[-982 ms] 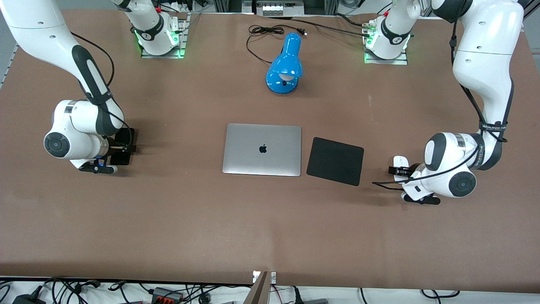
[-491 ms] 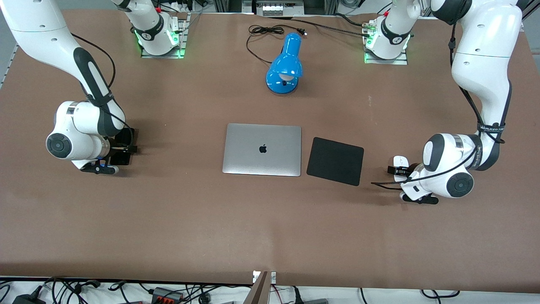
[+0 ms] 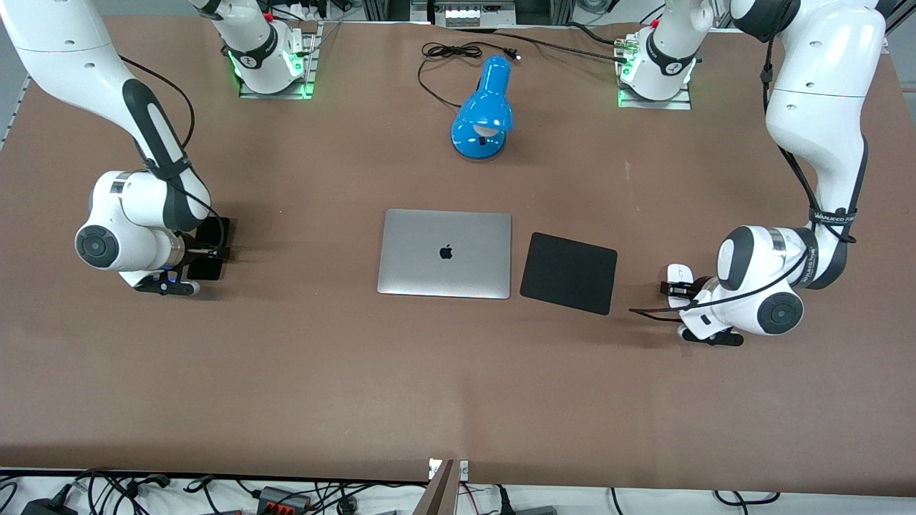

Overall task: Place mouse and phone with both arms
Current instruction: 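Grasp the black phone with the right gripper while the left gripper grasps the mouse, then carry the phone beside the laptop while the left gripper carries the mouse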

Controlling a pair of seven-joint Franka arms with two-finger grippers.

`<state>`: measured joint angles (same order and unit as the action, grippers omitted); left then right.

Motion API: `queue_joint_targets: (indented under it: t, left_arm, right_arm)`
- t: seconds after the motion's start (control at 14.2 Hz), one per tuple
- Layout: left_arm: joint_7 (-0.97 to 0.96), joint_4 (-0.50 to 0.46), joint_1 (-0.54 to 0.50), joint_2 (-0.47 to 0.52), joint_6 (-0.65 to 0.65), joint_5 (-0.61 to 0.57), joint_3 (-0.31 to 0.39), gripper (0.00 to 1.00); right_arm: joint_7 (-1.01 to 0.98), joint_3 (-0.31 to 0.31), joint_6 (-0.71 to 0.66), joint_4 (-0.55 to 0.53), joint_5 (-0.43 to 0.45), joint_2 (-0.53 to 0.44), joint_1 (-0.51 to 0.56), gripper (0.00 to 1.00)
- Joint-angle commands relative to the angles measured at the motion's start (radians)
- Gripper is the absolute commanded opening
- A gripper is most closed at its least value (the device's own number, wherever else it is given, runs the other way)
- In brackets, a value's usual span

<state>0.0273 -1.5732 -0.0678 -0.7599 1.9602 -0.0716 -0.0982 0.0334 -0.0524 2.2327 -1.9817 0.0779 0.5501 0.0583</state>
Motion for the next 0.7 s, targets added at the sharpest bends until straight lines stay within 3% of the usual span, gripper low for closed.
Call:
queue_joint_targets:
  t: [0.0,0.28,0.63]
  left_arm:
    - [0.016,0.01,0.0,-0.004,-0.006,-0.016,-0.003,0.66]
    - [0.01,0.012,0.023,0.001,-0.015,-0.014,-0.005,0.63]
    - [0.002,0.028,0.052,0.022,-0.064,-0.005,-0.006,0.57]
  right_arm:
    - [-0.012,0.008,0.012,0.004,0.01,0.013,0.015,0.29]
    - [-0.009,0.016,-0.036,0.011,-0.001,-0.028,0.011,0.22]
    - [0.013,0.107,-0.116,0.098,-0.023,-0.048,0.005,0.2]
